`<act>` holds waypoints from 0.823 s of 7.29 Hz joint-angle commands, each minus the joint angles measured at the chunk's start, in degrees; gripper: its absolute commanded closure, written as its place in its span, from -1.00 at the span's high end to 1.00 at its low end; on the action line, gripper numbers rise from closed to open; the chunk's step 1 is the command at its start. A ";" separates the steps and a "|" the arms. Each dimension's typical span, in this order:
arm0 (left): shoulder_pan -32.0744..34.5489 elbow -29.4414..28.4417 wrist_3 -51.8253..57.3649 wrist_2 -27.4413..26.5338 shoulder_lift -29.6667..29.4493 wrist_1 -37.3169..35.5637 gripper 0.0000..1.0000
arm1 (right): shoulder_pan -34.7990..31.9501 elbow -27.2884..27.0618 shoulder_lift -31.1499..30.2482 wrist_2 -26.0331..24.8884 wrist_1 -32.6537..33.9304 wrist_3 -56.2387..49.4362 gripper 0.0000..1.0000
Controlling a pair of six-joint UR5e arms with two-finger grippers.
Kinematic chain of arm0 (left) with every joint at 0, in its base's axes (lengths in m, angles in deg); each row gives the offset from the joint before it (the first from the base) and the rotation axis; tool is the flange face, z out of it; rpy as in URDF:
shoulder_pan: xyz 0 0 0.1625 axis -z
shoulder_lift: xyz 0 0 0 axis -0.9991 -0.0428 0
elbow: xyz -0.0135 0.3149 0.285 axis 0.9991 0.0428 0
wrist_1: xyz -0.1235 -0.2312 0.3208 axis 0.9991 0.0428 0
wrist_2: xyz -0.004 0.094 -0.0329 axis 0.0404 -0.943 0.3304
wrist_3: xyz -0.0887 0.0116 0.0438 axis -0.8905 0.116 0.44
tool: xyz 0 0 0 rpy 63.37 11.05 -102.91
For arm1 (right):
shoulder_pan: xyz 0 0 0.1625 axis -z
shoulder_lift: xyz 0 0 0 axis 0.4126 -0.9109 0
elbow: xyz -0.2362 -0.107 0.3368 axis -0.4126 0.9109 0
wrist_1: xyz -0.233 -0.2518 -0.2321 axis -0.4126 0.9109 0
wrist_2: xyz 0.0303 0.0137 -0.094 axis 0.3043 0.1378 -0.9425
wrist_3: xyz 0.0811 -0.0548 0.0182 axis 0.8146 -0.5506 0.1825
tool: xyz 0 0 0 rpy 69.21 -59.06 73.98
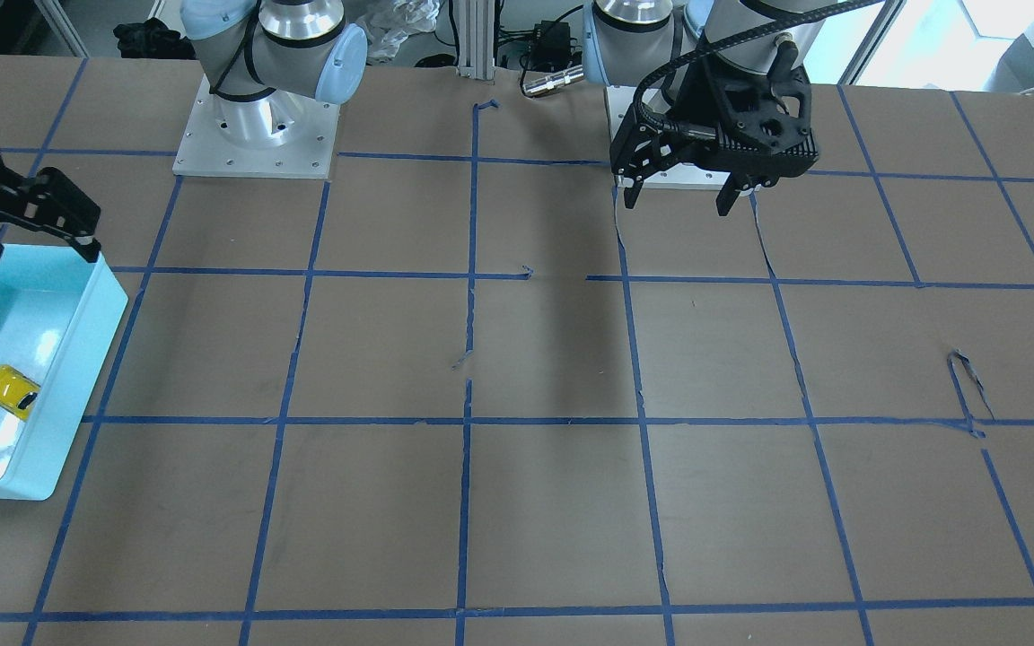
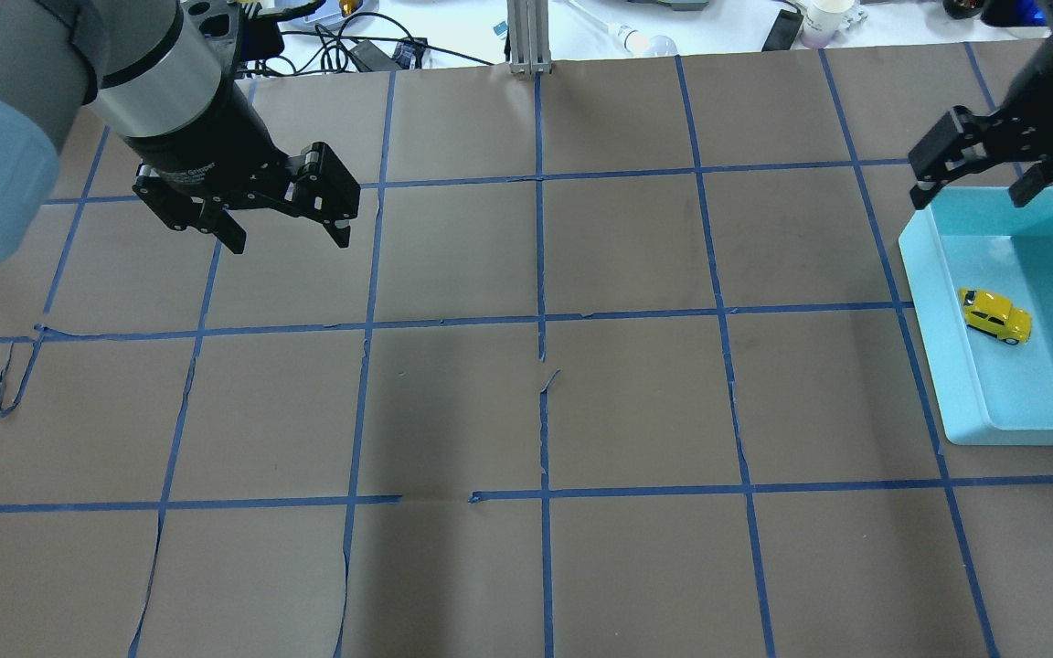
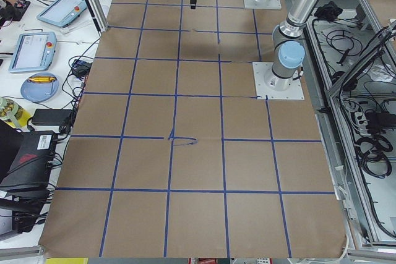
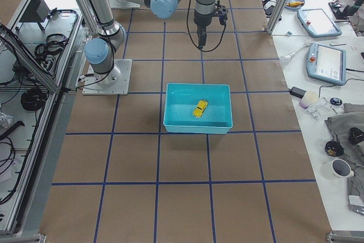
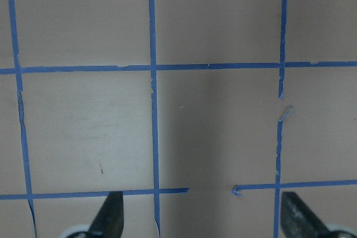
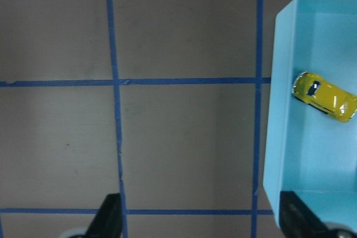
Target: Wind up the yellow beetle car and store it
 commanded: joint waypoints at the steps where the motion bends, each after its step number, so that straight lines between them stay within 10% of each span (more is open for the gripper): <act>1: 0.00 0.02 0.00 0.00 0.00 0.00 1.00 | -11.56 -0.33 0.45 -0.09 0.65 15.60 1.00; 6: 0.00 0.02 0.00 0.00 0.09 0.00 1.00 | -15.31 -0.42 -0.16 -1.41 -0.13 18.31 1.00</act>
